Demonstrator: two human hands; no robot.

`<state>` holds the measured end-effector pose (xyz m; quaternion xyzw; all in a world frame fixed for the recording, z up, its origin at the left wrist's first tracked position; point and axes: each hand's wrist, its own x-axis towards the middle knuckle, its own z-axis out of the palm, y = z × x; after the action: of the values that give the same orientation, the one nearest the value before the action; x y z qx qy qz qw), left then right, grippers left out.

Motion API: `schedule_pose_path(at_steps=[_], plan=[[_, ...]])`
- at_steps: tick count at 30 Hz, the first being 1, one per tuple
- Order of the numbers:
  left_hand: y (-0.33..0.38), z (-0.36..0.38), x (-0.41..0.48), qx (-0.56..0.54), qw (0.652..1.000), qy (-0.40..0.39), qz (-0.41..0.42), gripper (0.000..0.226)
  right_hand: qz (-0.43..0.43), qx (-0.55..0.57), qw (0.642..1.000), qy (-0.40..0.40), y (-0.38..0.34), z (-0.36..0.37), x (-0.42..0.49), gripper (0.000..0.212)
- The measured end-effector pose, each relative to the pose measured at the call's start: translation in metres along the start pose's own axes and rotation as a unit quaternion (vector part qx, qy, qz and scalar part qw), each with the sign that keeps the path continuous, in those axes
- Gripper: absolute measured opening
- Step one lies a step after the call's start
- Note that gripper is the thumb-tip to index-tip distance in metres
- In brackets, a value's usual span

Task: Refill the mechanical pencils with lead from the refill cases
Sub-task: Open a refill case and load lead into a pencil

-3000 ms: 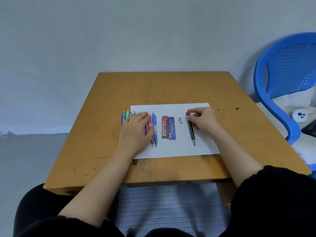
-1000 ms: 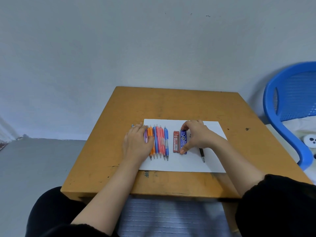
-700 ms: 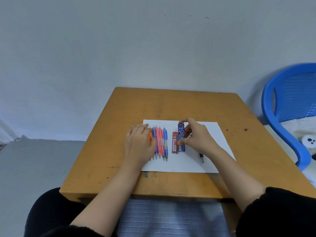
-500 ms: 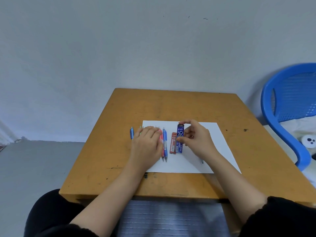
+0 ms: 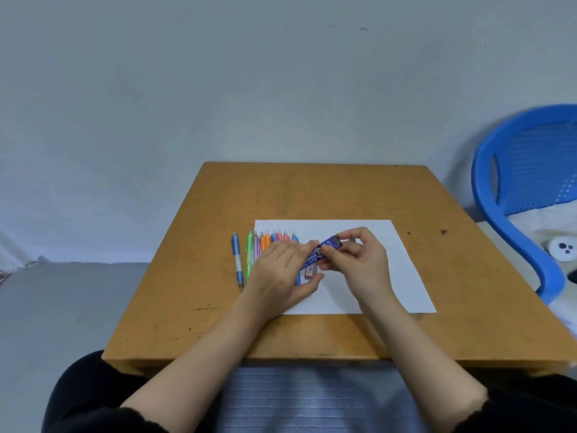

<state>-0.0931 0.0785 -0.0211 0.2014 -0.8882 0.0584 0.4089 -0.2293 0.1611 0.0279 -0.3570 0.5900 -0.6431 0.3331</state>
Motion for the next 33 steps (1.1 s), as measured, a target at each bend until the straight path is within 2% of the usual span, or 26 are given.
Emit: schedule_pose_path(at_steps=[6,10,14,18,24,27,33], plan=[[-0.006,0.004,-0.002,0.001,1.000,0.009,0.013,0.031,0.045,0.063,0.997,0.004,0.005,-0.006,-0.004,0.020],[-0.009,0.006,-0.003,-0.021,1.000,0.002,-0.002,0.030,0.037,0.055,0.998,-0.007,0.010,-0.018,-0.003,0.019],[-0.010,0.005,-0.002,-0.056,0.998,0.001,-0.033,0.035,0.004,-0.028,0.999,-0.037,0.011,-0.030,0.001,0.024],[-0.010,0.005,-0.004,-0.063,0.998,-0.020,-0.020,0.037,-0.046,-0.103,0.992,-0.054,0.009,-0.036,0.004,0.031],[-0.010,0.005,-0.004,-0.076,0.997,-0.027,-0.006,0.038,-0.087,-0.193,0.975,-0.068,0.009,-0.040,0.007,0.036],[-0.008,0.004,-0.004,-0.076,0.997,-0.029,-0.005,0.038,-0.141,-0.243,0.956,-0.079,0.009,-0.043,0.009,0.034],[-0.007,0.005,-0.004,-0.070,0.997,-0.031,0.003,0.037,-0.150,-0.250,0.954,-0.068,0.011,-0.044,0.008,0.033]])
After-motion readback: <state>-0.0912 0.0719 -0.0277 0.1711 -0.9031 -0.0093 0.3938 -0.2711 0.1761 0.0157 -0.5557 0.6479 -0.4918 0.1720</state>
